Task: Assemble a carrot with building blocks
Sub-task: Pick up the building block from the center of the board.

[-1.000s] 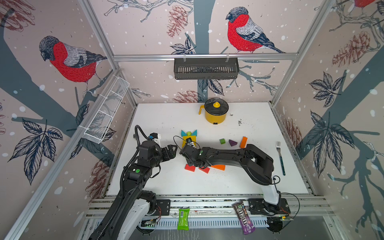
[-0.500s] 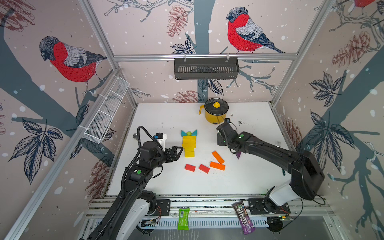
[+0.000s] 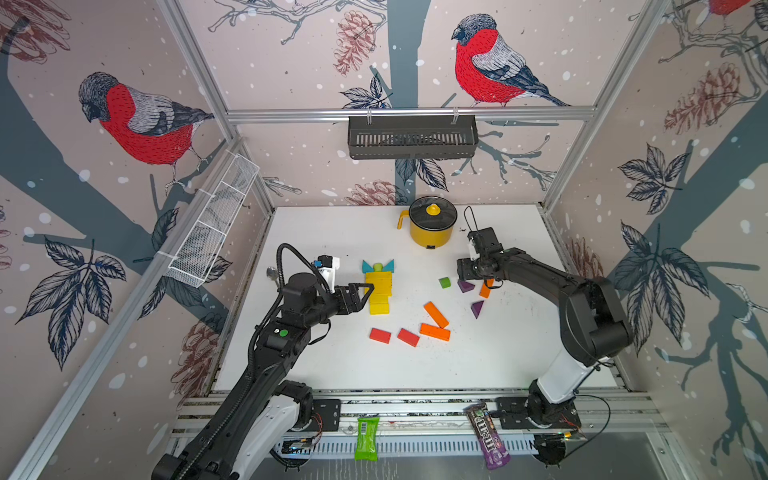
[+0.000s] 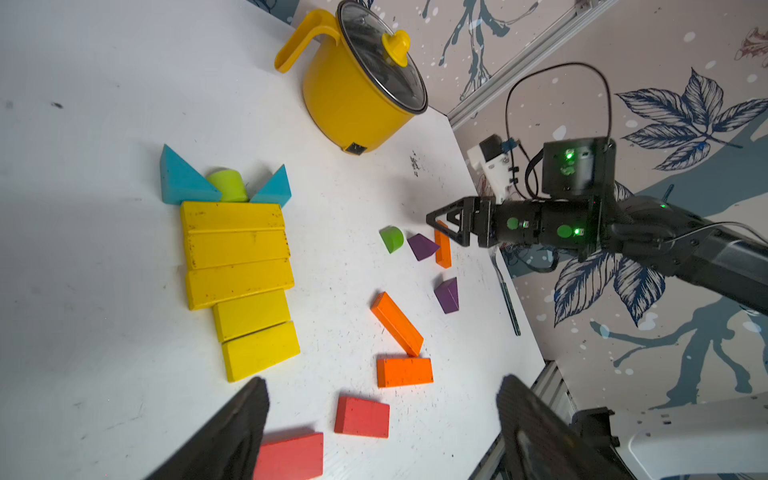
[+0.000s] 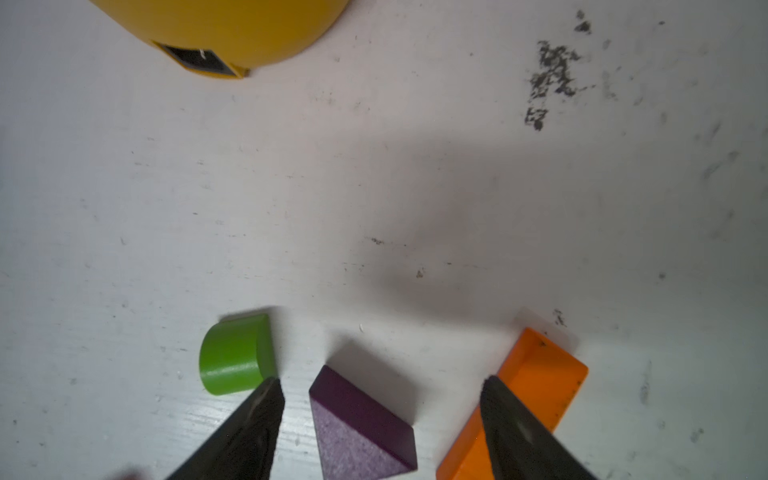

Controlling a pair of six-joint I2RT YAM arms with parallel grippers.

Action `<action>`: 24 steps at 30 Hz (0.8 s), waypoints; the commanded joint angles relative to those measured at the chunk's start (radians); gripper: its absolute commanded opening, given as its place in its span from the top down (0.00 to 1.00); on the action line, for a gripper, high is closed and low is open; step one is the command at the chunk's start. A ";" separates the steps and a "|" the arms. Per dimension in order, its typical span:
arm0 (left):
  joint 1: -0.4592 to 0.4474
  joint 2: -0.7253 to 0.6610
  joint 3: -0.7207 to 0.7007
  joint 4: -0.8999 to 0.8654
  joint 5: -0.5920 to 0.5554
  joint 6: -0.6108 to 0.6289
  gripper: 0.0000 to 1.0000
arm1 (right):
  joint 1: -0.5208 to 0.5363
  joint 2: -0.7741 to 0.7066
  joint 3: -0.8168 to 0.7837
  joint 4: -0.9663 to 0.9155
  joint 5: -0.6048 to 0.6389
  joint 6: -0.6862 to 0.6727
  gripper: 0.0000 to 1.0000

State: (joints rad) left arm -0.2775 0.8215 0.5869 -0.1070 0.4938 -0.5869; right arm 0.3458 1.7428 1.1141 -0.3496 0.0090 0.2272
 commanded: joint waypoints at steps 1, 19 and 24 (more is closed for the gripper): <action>0.000 0.061 0.049 0.112 -0.031 -0.055 0.14 | 0.005 0.031 0.009 0.009 -0.081 -0.060 0.25; -0.066 0.298 0.108 0.147 -0.070 -0.241 0.17 | 0.069 0.034 -0.049 0.010 -0.009 0.017 0.41; -0.081 0.372 0.156 0.167 -0.053 -0.248 0.17 | 0.087 0.030 -0.061 0.003 0.014 0.029 0.42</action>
State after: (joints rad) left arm -0.3519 1.1717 0.7155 -0.0128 0.4332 -0.8165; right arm 0.4229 1.7798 1.0615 -0.3389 -0.0090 0.2367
